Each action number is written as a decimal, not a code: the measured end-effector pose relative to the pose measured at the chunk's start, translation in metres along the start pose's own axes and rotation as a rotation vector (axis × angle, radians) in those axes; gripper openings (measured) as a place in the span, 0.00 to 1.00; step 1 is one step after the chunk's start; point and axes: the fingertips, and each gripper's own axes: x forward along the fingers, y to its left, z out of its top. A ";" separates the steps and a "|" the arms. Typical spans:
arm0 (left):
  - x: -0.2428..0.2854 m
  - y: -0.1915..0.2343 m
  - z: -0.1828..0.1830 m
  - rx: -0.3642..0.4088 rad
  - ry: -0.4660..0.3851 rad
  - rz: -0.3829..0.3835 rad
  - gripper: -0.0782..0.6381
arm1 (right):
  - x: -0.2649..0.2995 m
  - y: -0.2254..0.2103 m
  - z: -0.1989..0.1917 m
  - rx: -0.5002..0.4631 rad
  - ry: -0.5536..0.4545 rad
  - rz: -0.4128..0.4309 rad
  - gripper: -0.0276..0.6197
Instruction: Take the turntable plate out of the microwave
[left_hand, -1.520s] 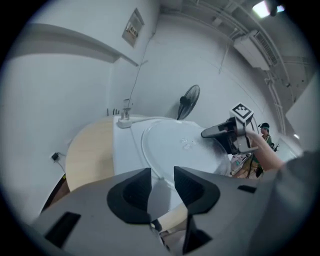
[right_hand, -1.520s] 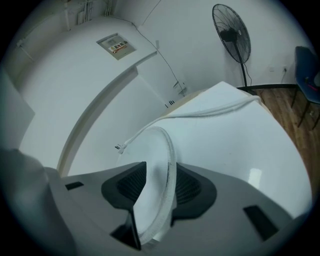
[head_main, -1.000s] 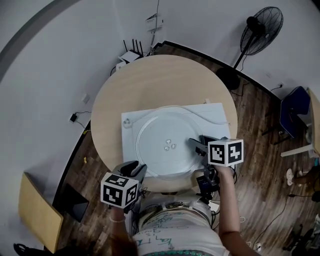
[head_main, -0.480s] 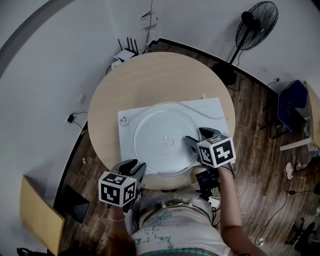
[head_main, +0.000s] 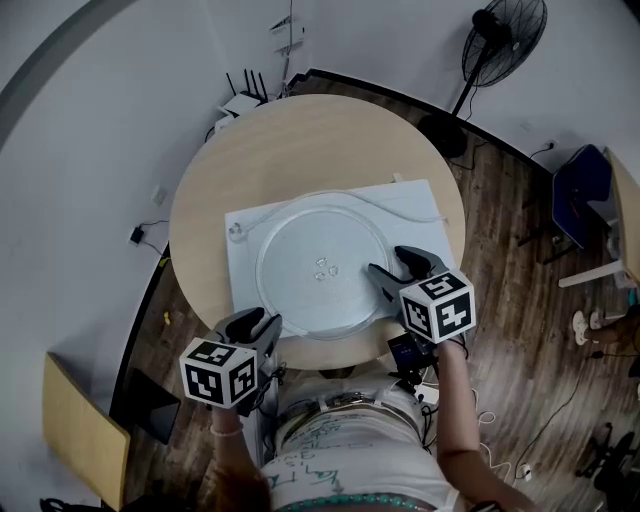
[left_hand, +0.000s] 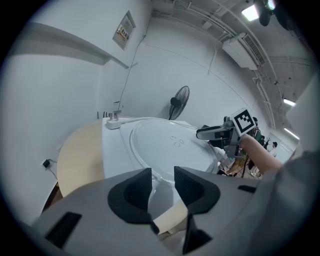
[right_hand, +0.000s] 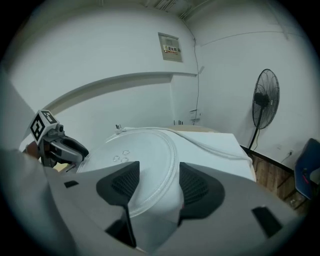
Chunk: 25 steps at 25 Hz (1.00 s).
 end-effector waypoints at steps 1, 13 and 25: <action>0.000 0.000 0.000 0.002 -0.006 0.004 0.32 | -0.003 0.000 0.000 0.006 -0.014 0.005 0.41; -0.002 -0.004 -0.002 0.073 -0.027 0.036 0.31 | -0.032 0.014 -0.005 0.021 -0.170 0.059 0.39; -0.017 -0.012 0.003 0.113 -0.162 0.072 0.31 | -0.067 0.024 -0.020 -0.005 -0.287 0.073 0.39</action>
